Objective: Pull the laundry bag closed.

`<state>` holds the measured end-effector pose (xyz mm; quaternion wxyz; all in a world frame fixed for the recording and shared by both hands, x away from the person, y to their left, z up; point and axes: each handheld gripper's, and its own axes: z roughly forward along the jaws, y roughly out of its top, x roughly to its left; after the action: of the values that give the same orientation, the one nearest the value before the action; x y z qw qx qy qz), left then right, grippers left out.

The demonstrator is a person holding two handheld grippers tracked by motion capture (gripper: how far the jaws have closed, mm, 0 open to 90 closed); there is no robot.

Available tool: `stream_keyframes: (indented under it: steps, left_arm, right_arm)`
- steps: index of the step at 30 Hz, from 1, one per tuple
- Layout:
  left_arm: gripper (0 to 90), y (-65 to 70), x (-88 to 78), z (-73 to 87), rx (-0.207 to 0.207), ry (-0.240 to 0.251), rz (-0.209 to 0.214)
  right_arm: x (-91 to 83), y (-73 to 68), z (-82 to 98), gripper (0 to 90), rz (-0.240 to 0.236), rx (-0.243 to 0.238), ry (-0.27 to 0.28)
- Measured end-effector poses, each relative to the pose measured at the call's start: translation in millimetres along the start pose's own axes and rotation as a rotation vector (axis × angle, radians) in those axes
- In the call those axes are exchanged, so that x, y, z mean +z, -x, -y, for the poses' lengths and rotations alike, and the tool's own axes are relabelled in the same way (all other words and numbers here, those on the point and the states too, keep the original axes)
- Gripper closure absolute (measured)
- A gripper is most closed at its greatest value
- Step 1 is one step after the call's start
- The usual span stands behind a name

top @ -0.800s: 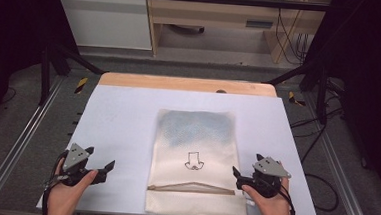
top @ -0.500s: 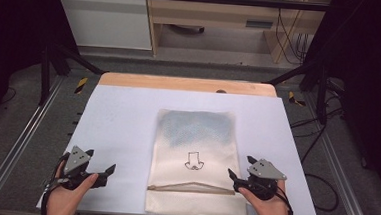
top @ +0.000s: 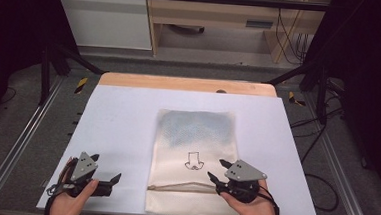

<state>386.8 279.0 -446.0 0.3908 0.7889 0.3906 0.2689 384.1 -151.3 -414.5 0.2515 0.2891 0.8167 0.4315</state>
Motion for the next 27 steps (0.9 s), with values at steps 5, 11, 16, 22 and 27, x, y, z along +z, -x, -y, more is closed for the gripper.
stream_keyframes:
  steps: [5,11,16,22,27]
  left_arm:
    - [3.7,-1.5,-0.1,-2.2,0.000,0.022,-0.018]
    - [3.7,-7.5,-1.5,-1.1,-0.037,0.024,-0.037]
    - [3.5,-7.5,-0.5,-0.2,-0.059,0.022,-0.035]
    - [3.6,-6.5,0.5,-0.9,-0.053,0.017,-0.034]
    - [3.7,-6.2,1.4,-1.0,-0.049,0.009,-0.034]
  right_arm:
    - [9.6,-17.0,-15.7,51.7,-0.059,-0.058,-0.016]
    - [24.3,-34.1,-35.8,52.5,-0.128,-0.134,-0.034]
    - [36.0,-42.7,-49.2,51.8,-0.184,-0.154,-0.071]
    - [47.7,-55.9,-58.8,59.2,-0.241,-0.199,-0.090]
    - [57.2,-64.2,-61.1,66.6,-0.277,-0.240,-0.121]
